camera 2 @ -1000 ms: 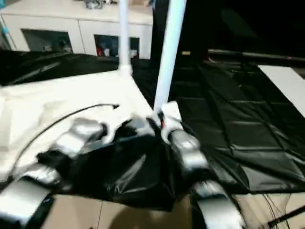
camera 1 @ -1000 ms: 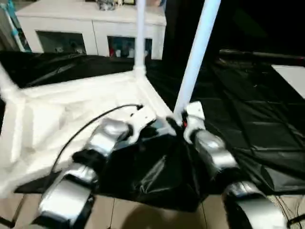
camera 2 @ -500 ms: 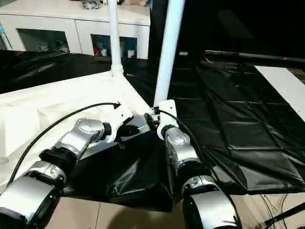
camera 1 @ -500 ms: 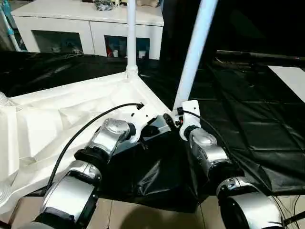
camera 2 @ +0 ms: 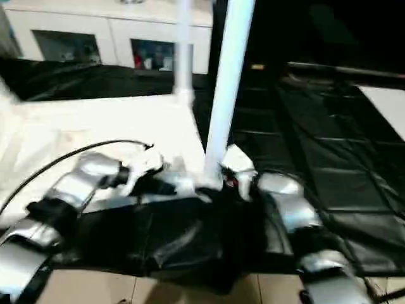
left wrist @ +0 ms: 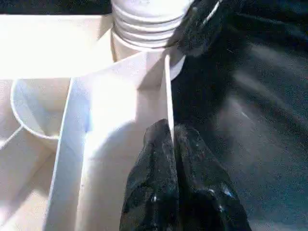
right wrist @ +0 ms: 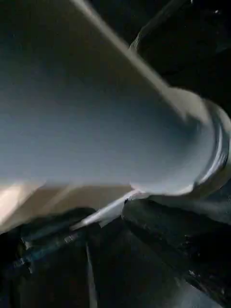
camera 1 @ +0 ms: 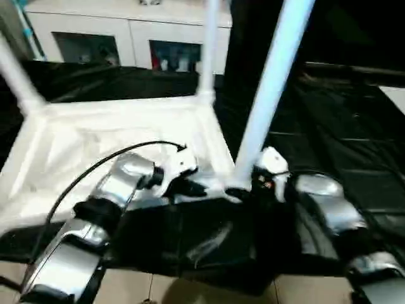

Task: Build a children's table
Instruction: Rotate leg to tighten

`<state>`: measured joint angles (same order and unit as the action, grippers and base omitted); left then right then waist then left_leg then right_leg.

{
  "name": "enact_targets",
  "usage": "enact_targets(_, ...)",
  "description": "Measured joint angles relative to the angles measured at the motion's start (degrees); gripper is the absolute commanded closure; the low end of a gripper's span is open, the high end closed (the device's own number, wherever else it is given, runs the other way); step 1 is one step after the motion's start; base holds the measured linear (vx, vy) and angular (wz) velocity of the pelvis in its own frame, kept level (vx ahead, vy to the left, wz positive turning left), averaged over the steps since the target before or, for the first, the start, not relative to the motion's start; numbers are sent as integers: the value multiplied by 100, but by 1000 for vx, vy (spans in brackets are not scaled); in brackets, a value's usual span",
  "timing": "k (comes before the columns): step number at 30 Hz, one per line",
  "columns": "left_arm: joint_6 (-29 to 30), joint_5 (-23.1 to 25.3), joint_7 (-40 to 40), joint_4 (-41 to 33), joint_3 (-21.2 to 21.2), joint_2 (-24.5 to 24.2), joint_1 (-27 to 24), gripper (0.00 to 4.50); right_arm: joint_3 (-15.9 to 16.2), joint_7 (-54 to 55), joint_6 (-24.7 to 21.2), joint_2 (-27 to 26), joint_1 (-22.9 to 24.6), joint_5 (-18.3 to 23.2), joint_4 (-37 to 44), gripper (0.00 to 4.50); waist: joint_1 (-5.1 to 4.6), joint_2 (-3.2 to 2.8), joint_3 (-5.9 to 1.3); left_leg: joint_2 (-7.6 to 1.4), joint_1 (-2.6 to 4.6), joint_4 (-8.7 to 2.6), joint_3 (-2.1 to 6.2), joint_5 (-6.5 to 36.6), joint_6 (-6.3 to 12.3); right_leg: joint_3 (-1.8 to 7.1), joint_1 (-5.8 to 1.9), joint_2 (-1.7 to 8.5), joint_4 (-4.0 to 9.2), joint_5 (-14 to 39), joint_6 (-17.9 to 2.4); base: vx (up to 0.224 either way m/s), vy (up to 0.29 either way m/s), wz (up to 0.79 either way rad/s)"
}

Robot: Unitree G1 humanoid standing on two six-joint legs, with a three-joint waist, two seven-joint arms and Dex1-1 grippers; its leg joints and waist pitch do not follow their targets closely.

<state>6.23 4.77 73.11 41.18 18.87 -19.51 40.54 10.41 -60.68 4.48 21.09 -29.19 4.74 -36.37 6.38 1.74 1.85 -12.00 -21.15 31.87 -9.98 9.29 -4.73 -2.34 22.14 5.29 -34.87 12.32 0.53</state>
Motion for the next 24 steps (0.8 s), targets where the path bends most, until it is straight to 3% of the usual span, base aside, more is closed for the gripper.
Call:
enact_targets(13,326,-10,432,-642,91,-282,-256,450,130,-601,-245,22,11,74,125,46,-13,-13,11,-2,8,0,-2,-1,-4,3,-1,0,-6,1,0,0,0,0)
enact_targets(24,480,-9,419,-888,106,-360,-358,450,136,-682,-187,-55,-7,63,-33,141,-25,-12,11,-2,8,3,-3,-2,-4,4,-1,-1,-9,1,0,0,0,0)
